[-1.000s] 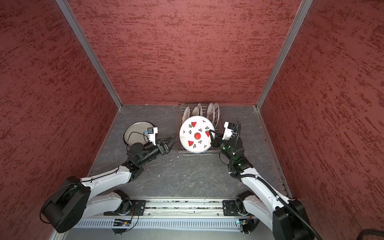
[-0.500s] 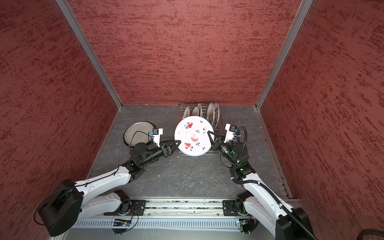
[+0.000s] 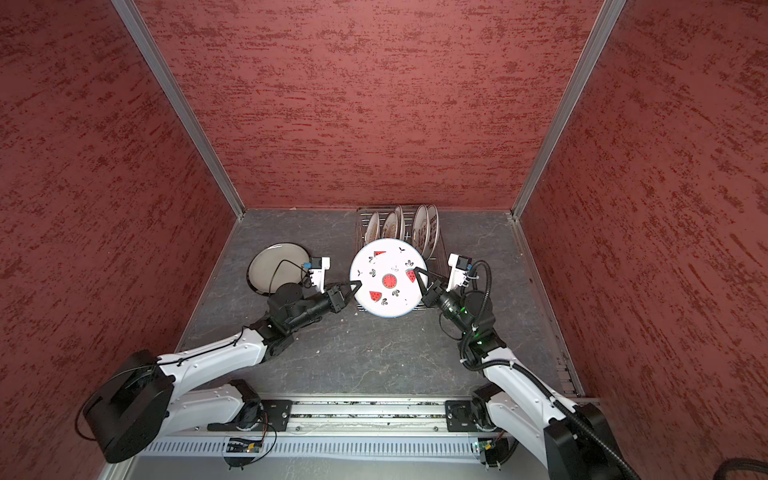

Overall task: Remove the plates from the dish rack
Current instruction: 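Swing the watermelon plate toward the left gripper while the left gripper approaches its rim, then close the left gripper on the watermelon plate's rim while the right gripper holds it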

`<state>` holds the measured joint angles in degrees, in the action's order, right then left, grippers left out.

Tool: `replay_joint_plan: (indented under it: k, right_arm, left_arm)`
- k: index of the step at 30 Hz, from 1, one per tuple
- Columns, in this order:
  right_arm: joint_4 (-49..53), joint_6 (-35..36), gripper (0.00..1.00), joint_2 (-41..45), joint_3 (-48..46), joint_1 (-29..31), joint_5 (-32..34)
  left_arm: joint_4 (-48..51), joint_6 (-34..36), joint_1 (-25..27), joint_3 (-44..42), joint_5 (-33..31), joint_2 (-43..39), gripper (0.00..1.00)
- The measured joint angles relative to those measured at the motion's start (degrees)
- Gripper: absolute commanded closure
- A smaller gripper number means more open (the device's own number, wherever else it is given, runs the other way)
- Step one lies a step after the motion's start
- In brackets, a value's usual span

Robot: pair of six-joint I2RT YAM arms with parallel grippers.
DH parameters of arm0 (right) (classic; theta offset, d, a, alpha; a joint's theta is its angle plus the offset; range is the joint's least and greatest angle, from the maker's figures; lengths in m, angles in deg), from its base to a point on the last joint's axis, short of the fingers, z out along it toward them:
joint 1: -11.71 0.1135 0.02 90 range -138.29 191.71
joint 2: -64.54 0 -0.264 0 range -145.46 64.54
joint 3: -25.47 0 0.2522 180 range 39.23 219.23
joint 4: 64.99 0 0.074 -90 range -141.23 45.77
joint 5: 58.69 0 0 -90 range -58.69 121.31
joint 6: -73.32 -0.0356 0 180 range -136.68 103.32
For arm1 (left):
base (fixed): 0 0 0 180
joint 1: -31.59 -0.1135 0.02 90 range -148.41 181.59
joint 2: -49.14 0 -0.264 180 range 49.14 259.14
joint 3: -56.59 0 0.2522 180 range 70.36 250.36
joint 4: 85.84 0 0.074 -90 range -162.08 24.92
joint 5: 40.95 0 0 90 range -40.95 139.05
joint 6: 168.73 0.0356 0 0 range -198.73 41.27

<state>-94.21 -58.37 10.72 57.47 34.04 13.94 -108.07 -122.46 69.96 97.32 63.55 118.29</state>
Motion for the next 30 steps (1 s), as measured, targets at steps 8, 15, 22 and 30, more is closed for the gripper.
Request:
replay_joint_plan:
  k: [8, 15, 22, 30]
  right_arm:
    - [-4.94, 1.20, 1.00, -2.34, -0.63, 0.07, 2.05]
    - [-9.64, 1.95, 1.00, -7.06, -0.96, 0.46, 1.20]
    - [-13.86, -0.79, 1.00, -10.91, -0.94, 0.09, 1.03]
    - [-11.08, -5.44, 1.00, -12.85, 1.60, -0.02, 3.91]
  left_arm:
    - [-0.44, -1.55, -0.35, 1.97, 0.24, 2.51, 0.86]
    - [-0.87, -2.21, -0.26, 2.10, 0.98, 4.83, 0.71]
    - [-1.79, -3.78, -0.61, 2.08, 1.46, 5.31, 0.84]
    - [-3.82, -6.75, -0.94, 1.90, 1.51, 5.27, 0.95]
